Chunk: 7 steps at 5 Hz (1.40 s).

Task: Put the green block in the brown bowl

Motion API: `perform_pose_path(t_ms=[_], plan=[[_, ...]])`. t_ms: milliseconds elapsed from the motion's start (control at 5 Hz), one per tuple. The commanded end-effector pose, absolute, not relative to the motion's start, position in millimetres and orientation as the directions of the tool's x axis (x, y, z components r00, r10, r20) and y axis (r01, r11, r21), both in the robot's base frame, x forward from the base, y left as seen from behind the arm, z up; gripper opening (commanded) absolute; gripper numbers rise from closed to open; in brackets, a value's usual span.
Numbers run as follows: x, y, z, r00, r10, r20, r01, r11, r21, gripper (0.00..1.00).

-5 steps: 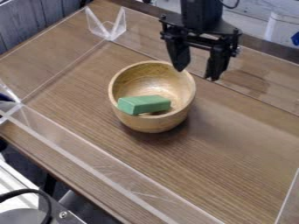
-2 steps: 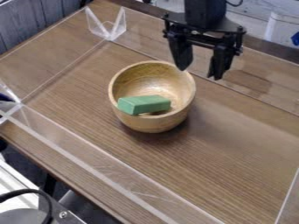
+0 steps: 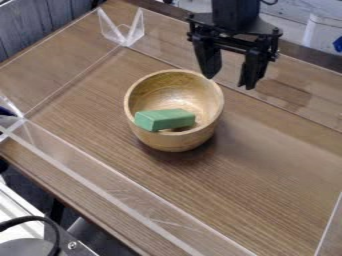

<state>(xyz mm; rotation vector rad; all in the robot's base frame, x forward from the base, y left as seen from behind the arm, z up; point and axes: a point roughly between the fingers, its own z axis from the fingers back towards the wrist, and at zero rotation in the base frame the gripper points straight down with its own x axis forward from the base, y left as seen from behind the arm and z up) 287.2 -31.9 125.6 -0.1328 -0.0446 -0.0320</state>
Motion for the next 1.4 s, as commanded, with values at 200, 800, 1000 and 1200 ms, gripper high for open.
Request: perform_pose_path(t_ms=[200,800,1000,1200], plan=[[323.9,-57.1,150.3,0.985,-0.081,0.151,0.102,0.985,-0.139,1.0],[342.8,-64.5,122.9,0.987,-0.09,0.133,0.107,0.986,-0.126,0.0],[347.7,-66.2,106.9,0.988,-0.093,0.121,0.109,0.985,-0.132,0.0],[349.6,-68.8,85.6,0.989,-0.102,0.104,0.117,0.982,-0.146,0.0]])
